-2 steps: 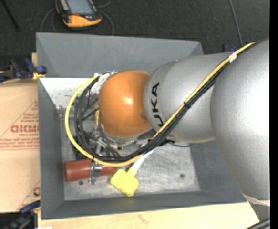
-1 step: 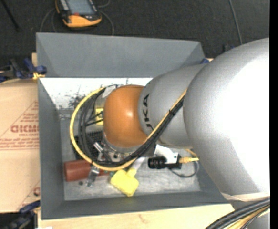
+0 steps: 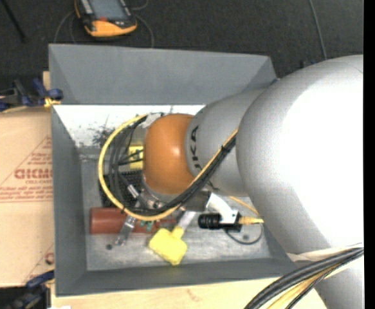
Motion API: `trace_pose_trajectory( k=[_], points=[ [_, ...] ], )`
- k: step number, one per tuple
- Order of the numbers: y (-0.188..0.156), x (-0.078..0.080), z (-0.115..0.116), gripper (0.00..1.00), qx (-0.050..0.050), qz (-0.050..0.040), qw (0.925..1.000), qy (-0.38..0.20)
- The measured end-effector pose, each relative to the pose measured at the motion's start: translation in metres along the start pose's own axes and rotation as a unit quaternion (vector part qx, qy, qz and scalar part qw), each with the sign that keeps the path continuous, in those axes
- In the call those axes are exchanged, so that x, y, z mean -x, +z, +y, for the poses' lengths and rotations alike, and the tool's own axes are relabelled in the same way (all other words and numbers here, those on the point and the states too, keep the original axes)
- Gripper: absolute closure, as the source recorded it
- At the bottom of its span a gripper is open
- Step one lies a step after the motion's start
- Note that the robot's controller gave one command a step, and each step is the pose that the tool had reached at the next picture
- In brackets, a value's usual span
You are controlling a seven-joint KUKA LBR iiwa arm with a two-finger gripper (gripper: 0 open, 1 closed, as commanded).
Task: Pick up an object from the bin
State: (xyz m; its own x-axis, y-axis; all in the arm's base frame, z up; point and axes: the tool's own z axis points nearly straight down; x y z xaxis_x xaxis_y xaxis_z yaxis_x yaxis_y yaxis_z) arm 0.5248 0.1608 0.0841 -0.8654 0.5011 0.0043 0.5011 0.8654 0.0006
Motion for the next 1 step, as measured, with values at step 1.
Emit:
trace_pose_trajectory(
  k=[1],
  points=[
    [0.0063,-0.011,-0.0008,0.0,0.006,-0.0073,0.9992,0.038]
  ],
)
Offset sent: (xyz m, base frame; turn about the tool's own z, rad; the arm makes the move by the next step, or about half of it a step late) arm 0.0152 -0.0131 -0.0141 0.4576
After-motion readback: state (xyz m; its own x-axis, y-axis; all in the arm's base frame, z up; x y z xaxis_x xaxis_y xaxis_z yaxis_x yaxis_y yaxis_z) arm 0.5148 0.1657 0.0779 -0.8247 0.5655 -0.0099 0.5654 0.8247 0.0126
